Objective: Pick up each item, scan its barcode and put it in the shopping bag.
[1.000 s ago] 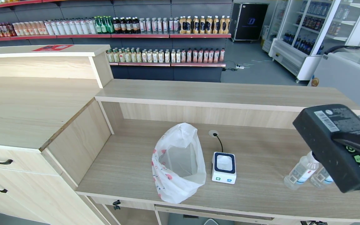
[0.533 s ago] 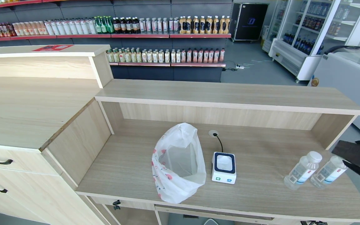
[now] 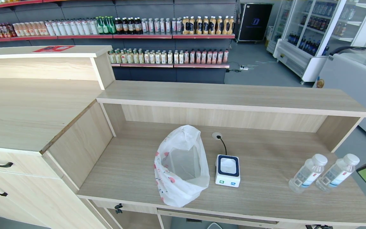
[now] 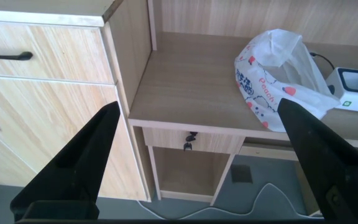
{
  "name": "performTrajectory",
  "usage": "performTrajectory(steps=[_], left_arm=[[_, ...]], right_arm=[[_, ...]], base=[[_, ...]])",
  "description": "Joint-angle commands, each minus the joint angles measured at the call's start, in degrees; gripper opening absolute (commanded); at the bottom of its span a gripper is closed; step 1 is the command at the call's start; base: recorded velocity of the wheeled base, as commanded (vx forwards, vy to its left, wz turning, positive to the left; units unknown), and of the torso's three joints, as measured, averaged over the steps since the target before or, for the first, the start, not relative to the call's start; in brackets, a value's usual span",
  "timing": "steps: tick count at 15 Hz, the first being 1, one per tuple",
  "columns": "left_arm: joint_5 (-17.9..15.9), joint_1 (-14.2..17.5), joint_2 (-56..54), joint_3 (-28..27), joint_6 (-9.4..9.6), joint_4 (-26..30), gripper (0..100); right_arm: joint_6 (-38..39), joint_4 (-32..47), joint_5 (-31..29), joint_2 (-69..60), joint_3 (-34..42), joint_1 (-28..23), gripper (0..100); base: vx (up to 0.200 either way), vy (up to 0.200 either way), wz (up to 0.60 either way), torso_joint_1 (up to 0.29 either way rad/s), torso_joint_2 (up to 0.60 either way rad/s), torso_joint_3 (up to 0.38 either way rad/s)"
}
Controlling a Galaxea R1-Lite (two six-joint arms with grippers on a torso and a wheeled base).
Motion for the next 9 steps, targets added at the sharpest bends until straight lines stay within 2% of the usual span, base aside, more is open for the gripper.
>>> performTrajectory(steps=[1,3,5,7,8,9], left_arm=[[-0.01,0.01,0.06,0.0,-0.02,0.02,100],[-0.01,0.01,0.06,0.0,-0.02,0.02,100],[-0.01,0.01,0.06,0.0,-0.02,0.02,100],[-0.01,0.01,0.06,0.0,-0.02,-0.07,100],[-0.01,0.01,0.06,0.0,-0.02,0.02,100],[-0.01,0.01,0.06,0.0,-0.02,0.02,100]], right_arm=[[6.71,0.31,-6.39,-0.31,-0.08,4.53,0],[20.16,0.49,-20.8,0.92,-0.87,15.08,0],[28.07,0.75,-29.24,6.55,-3.24,22.81,0],[34.05,0.93,-32.49,13.49,-7.99,24.83,0],[36.68,0.67,-31.44,16.22,-9.4,24.66,0],[39.58,0.75,-26.52,18.24,-9.48,24.22,0]], base=[[0.0,0.0,0.6,0.002,0.0,-0.002],[0.0,0.0,0.6,0.007,0.0,0.002],[0.0,0.0,0.6,0.012,0.0,-0.005],[0.0,0.0,0.6,-0.002,0.0,0.002],[0.0,0.0,0.6,0.002,0.0,-0.002],[0.0,0.0,0.0,0.0,0.0,0.0]])
